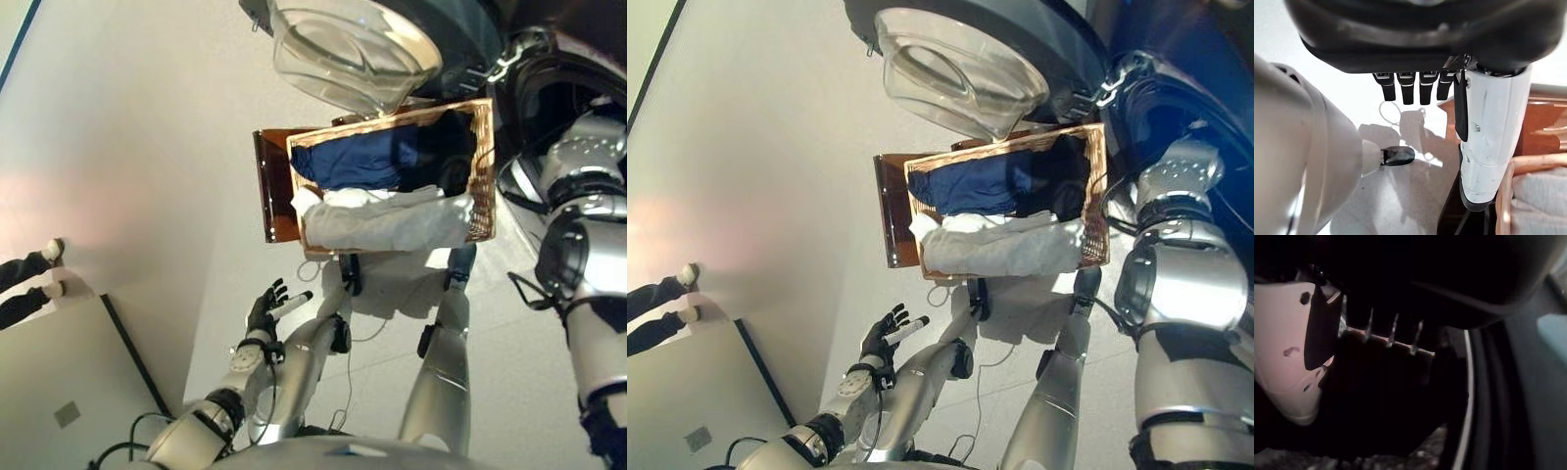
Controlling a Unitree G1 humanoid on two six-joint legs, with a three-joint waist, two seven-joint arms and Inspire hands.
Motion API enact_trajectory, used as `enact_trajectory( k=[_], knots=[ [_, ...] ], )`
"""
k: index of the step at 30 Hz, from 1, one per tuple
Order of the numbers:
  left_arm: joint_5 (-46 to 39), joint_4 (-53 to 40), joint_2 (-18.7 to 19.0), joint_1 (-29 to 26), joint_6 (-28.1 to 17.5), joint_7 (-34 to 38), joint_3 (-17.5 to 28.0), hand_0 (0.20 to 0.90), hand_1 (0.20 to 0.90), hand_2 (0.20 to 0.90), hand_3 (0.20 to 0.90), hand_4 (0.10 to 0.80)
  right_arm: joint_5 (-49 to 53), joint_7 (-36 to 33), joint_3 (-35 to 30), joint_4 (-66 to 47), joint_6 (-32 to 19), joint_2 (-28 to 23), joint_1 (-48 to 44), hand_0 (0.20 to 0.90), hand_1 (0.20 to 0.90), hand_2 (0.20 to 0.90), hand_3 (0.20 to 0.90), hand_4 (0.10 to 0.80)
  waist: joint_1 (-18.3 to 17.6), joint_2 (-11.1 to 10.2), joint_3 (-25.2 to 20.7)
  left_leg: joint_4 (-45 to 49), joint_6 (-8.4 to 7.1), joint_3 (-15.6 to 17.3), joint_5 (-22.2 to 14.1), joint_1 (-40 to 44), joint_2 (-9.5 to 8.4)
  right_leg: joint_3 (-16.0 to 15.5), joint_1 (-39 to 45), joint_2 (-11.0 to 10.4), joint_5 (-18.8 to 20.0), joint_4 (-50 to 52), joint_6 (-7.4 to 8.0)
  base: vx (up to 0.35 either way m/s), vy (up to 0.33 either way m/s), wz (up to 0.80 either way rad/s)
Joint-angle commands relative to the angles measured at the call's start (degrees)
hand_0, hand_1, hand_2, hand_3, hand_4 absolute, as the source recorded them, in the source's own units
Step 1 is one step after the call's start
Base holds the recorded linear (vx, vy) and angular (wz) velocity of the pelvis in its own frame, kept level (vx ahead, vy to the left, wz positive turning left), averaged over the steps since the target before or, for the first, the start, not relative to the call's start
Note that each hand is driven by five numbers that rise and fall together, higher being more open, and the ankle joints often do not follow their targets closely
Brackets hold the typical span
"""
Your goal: Pick up the clothes and place them into the washing machine
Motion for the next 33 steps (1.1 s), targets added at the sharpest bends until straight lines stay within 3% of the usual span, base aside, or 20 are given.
enact_trajectory(
  k=[1, 11, 18, 23, 24, 25, 33],
  knots=[
    [-2.1, 0.6, 1.5, -0.2, -2.2, 1.6, -1.8, 0.900, 0.900, 0.900, 0.900, 0.800, 1.1, 1.4, 5.3, -5.1, -6.6, -7.3, -7.3, 0.200, 0.200, 0.200, 0.200, 0.300, 2.4, 5.2, -2.4, -0.5, -6.99, -6.4, 0.7, -2.0, 2.68, -1.2, -4.7, 1.8, -12.3, 15.6, -0.26, 0.000, 0.000, 0.00],
    [-5.2, -3.0, 2.2, -0.5, -3.8, 1.8, -0.8, 0.900, 0.900, 0.900, 0.900, 0.800, 3.4, 0.7, 7.6, -5.7, -10.2, -12.8, -13.8, 0.200, 0.200, 0.200, 0.200, 0.300, 3.4, 7.4, -2.9, -0.4, -6.65, -6.1, 1.2, -5.9, 2.14, 1.1, -12.2, 1.6, -14.0, 19.7, -0.26, -0.002, 0.008, -0.06],
    [-5.4, -3.8, 2.9, -0.8, -4.6, 2.6, -0.7, 0.900, 0.900, 0.900, 0.900, 0.800, 2.0, -0.6, 11.3, -6.3, -11.9, -15.7, -18.5, 0.200, 0.200, 0.200, 0.200, 0.300, 3.1, 7.0, -3.0, 0.4, -6.70, -5.9, 1.3, -8.8, 2.01, 1.8, -16.2, 1.5, -14.2, 22.1, -0.22, -0.029, -0.017, 0.01],
    [-5.3, -4.1, 3.7, -0.6, -4.8, 3.1, -0.1, 0.900, 0.900, 0.900, 0.900, 0.800, -2.9, -3.3, 14.6, -4.4, -9.9, -17.8, -20.4, 0.200, 0.200, 0.200, 0.200, 0.300, 2.9, 6.5, -3.1, -0.1, -6.78, -5.9, 1.5, -9.0, 2.12, 1.5, -16.1, 1.4, -13.9, 21.6, -0.02, -0.005, -0.005, 0.01],
    [-5.1, -4.1, 4.0, -0.6, -4.7, 3.1, 0.0, 0.900, 0.900, 0.900, 0.900, 0.800, -4.6, -3.9, 15.6, -3.0, -8.7, -18.2, -20.3, 0.310, 0.310, 0.310, 0.310, 0.378, 2.8, 6.3, -3.1, -0.2, -6.77, -5.9, 1.5, -9.0, 2.14, 1.5, -15.9, 1.4, -13.8, 21.4, -0.03, 0.000, 0.000, 0.00],
    [-5.0, -4.3, 4.2, -0.6, -4.7, 3.2, -0.1, 0.900, 0.900, 0.900, 0.900, 0.800, -6.2, -5.2, 17.1, -1.6, -7.8, -18.2, -21.4, 0.900, 0.900, 0.900, 0.900, 0.800, 2.8, 6.3, -3.0, -0.2, -6.74, -5.9, 1.5, -9.0, 2.22, 1.4, -15.8, 1.5, -13.6, 21.1, -0.02, 0.000, 0.000, 0.00],
    [-4.0, -5.6, 4.5, 0.0, -4.6, 3.5, -0.4, 0.900, 0.900, 0.900, 0.900, 0.800, -12.2, -7.9, 19.4, -0.5, -4.6, -17.9, -20.8, 0.900, 0.900, 0.900, 0.900, 0.800, 2.6, 5.9, -2.5, -0.3, -6.93, -6.2, 1.3, -8.7, 2.45, 0.3, -14.3, 1.7, -12.8, 19.4, 0.06, 0.000, 0.000, 0.00]
  ],
)
